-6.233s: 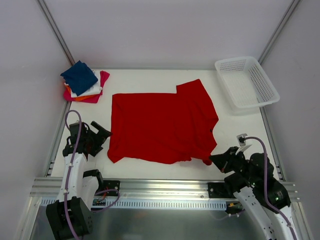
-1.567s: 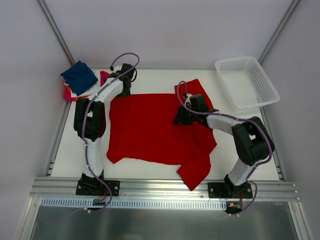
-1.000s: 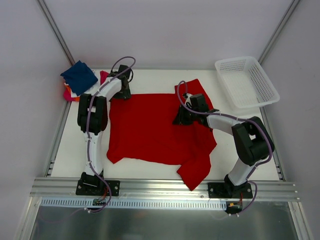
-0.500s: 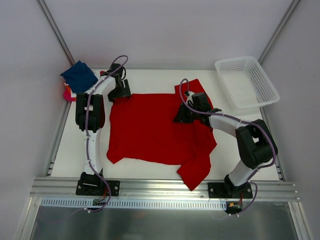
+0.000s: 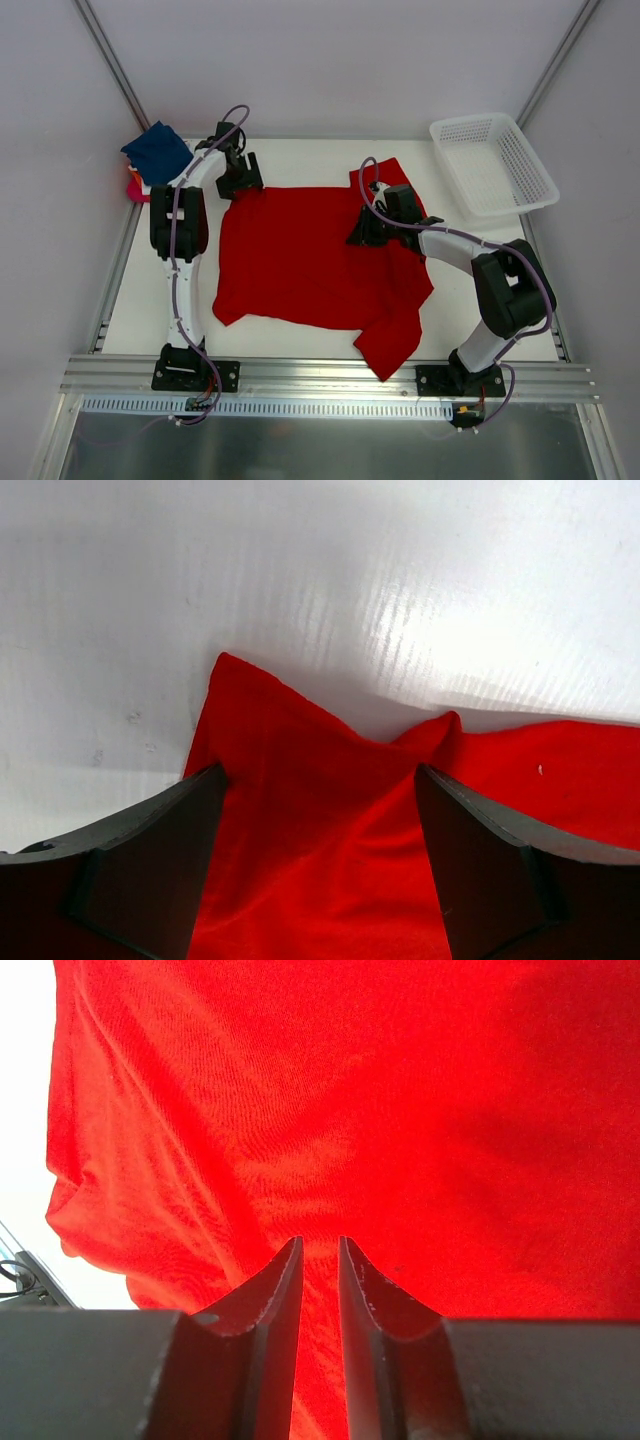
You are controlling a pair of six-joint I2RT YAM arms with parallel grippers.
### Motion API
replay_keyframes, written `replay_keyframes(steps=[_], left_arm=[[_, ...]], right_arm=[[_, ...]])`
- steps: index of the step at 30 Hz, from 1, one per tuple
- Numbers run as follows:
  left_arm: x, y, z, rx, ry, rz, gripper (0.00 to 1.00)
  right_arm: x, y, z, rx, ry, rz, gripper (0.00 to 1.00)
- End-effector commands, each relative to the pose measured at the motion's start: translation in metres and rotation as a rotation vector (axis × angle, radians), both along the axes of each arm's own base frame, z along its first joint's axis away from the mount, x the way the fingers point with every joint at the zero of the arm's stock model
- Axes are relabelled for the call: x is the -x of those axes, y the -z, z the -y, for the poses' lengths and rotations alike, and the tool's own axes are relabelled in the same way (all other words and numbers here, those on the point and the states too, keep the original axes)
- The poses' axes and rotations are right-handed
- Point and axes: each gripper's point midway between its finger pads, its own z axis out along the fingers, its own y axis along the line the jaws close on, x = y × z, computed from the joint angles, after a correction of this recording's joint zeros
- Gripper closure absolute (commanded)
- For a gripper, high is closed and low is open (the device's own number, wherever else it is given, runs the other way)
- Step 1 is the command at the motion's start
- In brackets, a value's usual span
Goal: Fold and stack the t-shirts
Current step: Flatten the tshirt out
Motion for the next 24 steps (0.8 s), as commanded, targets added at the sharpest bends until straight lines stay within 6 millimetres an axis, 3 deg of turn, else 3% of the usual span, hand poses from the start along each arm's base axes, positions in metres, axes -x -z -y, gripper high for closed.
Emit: replay_keyframes(steps=[1,14,24], left_arm=[[-0.007,0.004,-0.014,-0.004,-0.048,-0.003,0.22],[-0.020,-0.005,-0.063,-0.153,-0.145,-0.001,0.20],[-0.047,-0.016,-0.067,-0.125,-0.141,0.037,0.17]], right_arm=[[-0.004,-0.028,-0.005,-0.045,-0.026,0.065,0.76],[-0.007,-0.039,-0.006,-0.056,-0.029,0.076,0.76],[-0.016,-0.035,-0.008,-0.043,-0.025,0.068,0.76]])
